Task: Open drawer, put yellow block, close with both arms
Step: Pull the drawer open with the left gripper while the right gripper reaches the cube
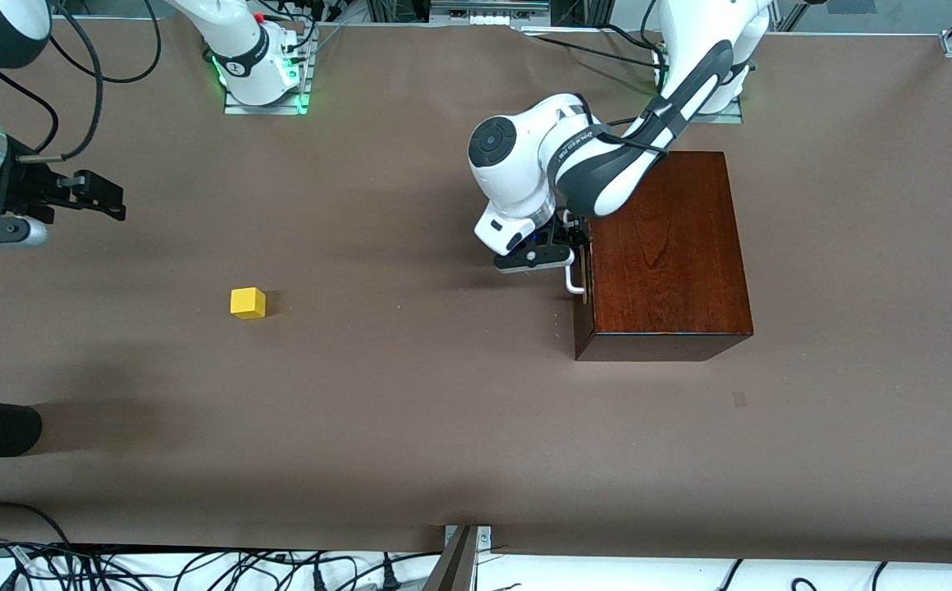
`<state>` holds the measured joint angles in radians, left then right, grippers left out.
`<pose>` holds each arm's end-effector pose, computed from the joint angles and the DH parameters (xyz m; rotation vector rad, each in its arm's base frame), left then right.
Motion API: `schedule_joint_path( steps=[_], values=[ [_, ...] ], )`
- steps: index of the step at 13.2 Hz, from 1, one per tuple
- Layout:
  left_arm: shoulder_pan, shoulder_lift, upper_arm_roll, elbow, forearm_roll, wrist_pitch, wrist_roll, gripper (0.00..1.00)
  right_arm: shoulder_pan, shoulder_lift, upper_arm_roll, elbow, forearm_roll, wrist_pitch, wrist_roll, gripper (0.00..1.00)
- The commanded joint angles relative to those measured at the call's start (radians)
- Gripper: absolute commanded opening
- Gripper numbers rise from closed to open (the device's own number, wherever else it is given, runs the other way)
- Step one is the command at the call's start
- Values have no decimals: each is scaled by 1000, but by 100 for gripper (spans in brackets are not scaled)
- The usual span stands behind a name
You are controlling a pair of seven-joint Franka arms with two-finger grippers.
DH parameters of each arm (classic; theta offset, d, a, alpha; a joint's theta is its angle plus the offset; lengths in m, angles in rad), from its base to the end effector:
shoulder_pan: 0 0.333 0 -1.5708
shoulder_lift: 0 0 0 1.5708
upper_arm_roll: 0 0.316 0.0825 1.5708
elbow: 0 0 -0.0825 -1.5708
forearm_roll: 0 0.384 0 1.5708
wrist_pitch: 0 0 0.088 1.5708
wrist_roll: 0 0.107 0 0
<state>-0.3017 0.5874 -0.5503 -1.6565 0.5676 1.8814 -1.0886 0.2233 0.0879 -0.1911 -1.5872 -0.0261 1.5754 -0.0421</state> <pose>0.4859 -0.4344 0.2894 -2.8167 -0.0352 -0.0468 0.5766 0.0201 0.5684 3.0934 0.1170 -0.1523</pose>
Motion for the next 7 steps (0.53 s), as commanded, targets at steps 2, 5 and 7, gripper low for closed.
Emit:
schedule_joint_path(
  steps=[2,5,7],
  values=[
    [-4,26,-4,18,32,7,-30,100,-13,26,4,26,-8,11,-4,100],
    [-5,37,-4,12,32,7,-30,100,-12,73,4,23,1,0,-129,100],
    [-7,43,-4,14,32,7,-30,100,-5,79,5,18,8,0,-124,100]
  ],
)
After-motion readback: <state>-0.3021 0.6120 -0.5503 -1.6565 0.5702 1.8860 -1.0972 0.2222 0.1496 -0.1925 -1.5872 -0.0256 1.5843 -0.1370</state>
